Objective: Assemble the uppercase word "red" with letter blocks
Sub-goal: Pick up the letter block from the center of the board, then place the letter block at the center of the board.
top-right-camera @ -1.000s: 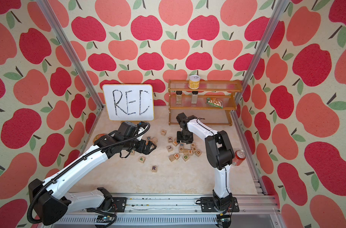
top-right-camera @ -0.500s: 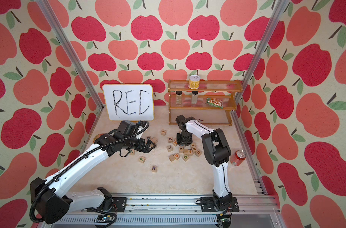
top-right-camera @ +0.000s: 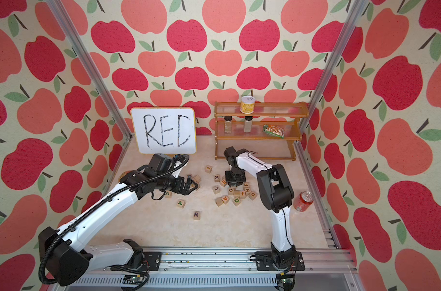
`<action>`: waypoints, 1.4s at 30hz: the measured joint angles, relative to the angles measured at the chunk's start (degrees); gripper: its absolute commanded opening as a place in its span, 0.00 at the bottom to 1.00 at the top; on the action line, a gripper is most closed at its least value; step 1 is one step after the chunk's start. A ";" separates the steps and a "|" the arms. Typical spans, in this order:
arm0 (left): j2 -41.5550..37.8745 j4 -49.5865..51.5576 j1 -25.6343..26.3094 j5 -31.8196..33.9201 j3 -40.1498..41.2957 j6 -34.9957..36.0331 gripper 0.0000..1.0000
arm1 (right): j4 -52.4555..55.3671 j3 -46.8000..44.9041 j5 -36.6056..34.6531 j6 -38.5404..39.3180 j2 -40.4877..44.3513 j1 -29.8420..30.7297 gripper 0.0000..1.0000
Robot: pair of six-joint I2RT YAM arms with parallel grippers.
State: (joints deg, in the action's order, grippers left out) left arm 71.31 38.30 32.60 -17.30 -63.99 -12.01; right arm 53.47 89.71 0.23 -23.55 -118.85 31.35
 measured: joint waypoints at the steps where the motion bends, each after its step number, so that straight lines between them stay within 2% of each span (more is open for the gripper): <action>1: 0.00 0.00 0.00 -0.26 0.00 0.00 0.99 | 0.26 0.00 -0.28 0.70 0.00 0.02 0.12; 12: -0.11 0.00 0.00 -2.38 0.09 0.04 0.99 | 3.13 0.02 -4.70 9.07 3.72 0.90 0.12; 24: -3.48 -0.04 0.00 -3.78 3.45 -0.02 0.99 | 3.63 0.07 -7.28 16.33 10.34 7.08 0.12; 42: -15.28 0.50 0.85 -4.13 10.47 -2.89 0.99 | 2.51 -5.88 -6.99 20.35 16.85 16.41 0.12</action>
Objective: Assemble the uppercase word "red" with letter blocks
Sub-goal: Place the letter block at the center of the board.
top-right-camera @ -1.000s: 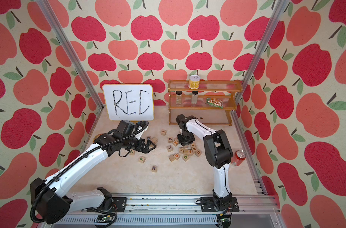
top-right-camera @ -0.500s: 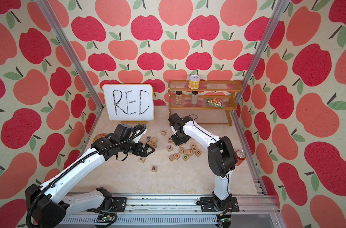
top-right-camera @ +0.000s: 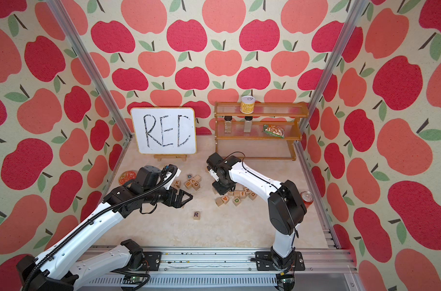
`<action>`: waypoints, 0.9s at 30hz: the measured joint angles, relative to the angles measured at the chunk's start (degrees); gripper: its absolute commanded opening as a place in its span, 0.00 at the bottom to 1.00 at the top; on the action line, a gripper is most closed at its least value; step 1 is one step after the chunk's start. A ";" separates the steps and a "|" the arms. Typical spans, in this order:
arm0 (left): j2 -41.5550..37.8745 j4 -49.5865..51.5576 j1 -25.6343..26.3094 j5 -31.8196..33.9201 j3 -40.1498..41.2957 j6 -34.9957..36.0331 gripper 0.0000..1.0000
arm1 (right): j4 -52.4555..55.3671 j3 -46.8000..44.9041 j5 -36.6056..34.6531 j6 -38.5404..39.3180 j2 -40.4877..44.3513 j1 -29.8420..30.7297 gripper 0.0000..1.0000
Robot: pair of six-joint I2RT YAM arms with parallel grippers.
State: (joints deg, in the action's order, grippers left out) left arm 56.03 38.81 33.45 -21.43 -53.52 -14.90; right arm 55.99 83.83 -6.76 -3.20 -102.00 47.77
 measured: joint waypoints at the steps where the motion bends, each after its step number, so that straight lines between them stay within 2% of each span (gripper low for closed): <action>1: -0.61 0.22 0.11 0.00 0.35 -0.28 0.99 | -0.17 -0.28 0.02 0.09 0.33 0.55 0.12; 27: -17.29 7.06 5.01 6.51 6.08 -8.87 0.99 | -1.53 -7.17 0.24 0.02 2.25 13.33 0.12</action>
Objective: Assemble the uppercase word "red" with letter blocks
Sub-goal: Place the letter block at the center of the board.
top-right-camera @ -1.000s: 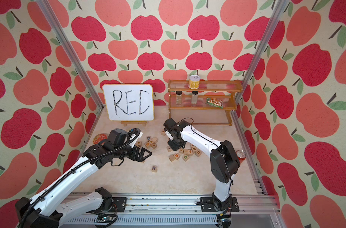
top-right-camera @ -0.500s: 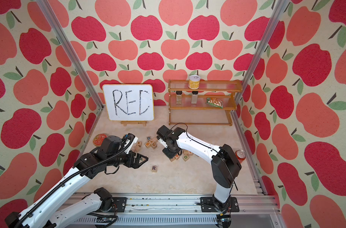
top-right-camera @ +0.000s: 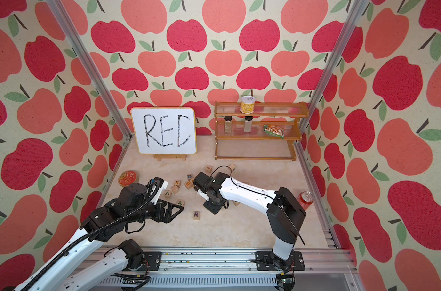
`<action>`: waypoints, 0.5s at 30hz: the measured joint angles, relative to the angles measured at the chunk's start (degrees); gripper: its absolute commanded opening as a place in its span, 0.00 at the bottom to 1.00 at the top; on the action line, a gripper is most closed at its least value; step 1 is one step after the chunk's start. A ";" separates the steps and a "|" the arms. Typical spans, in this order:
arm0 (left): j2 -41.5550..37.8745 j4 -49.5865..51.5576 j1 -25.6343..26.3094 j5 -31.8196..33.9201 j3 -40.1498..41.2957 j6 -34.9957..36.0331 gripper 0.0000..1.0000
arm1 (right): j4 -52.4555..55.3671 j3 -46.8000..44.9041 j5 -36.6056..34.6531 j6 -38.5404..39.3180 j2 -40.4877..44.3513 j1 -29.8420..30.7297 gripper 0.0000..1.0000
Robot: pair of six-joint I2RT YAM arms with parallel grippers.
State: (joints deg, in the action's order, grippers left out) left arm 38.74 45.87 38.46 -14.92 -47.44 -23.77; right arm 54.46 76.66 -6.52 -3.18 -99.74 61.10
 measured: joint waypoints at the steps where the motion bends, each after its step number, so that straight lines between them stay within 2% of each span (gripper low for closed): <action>1: -0.44 0.15 0.28 0.46 0.11 -0.52 0.99 | -0.22 -0.33 0.00 -0.04 0.00 0.50 0.12; 15: -4.24 2.93 3.74 4.00 0.35 -5.27 0.99 | -3.48 -4.17 0.96 -2.54 -1.36 4.70 0.14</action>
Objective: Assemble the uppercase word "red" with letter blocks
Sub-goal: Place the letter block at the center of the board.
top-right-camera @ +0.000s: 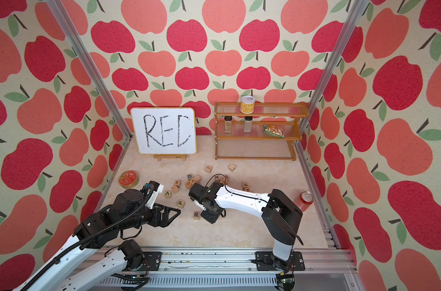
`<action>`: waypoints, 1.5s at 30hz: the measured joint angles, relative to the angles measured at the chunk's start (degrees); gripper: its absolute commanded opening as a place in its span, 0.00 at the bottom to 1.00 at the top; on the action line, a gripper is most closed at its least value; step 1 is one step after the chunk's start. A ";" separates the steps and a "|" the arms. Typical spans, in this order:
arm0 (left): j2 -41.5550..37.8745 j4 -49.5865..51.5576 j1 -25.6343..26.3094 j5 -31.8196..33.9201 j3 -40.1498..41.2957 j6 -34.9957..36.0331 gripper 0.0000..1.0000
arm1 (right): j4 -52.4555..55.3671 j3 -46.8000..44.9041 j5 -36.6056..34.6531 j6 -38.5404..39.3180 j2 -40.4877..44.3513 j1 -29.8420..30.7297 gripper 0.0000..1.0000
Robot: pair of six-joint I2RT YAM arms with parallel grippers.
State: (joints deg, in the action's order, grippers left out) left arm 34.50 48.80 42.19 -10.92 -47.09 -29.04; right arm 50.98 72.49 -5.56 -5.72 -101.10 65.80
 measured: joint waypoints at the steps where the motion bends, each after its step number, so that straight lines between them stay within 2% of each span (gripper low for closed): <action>1: -0.15 0.15 0.13 0.13 0.00 -0.13 0.99 | -0.15 -0.13 0.07 -0.13 -0.33 0.11 0.14; 20: -0.33 0.72 0.46 1.11 0.02 -1.11 0.99 | -0.52 -0.83 0.02 -0.09 -3.13 0.22 0.39; 24: 0.04 0.70 0.46 1.11 0.04 -1.09 0.99 | -0.11 -0.44 -0.20 -0.07 -3.13 0.22 0.48; 28: 0.92 0.55 0.46 1.09 0.28 -1.05 0.99 | 0.39 0.55 -0.72 -0.07 -3.13 0.20 0.49; 30: 1.44 0.28 0.46 1.07 0.31 -0.90 0.99 | 0.70 1.01 -1.05 -0.17 -3.06 0.20 0.56; 33: 2.05 -0.11 0.46 1.07 0.31 -0.33 0.99 | 1.29 1.53 -1.42 -1.33 -2.73 0.20 0.73; 36: 2.56 -0.70 0.46 1.07 0.28 0.37 0.99 | 1.60 1.64 -1.36 -4.00 -1.73 0.11 0.97; 37: 2.69 -0.90 0.46 1.05 0.28 0.52 0.99 | 1.64 1.66 -1.33 -4.76 -1.27 0.07 0.99; 45: 4.20 -2.01 0.42 -0.31 0.28 3.10 0.99 | 1.60 1.64 -0.98 -14.86 1.49 -0.17 0.99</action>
State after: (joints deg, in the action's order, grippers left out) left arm 38.70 46.78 42.61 -11.22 -46.81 -25.93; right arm 52.58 74.13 -6.55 -20.58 -99.61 65.63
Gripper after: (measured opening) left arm 0.994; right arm 0.990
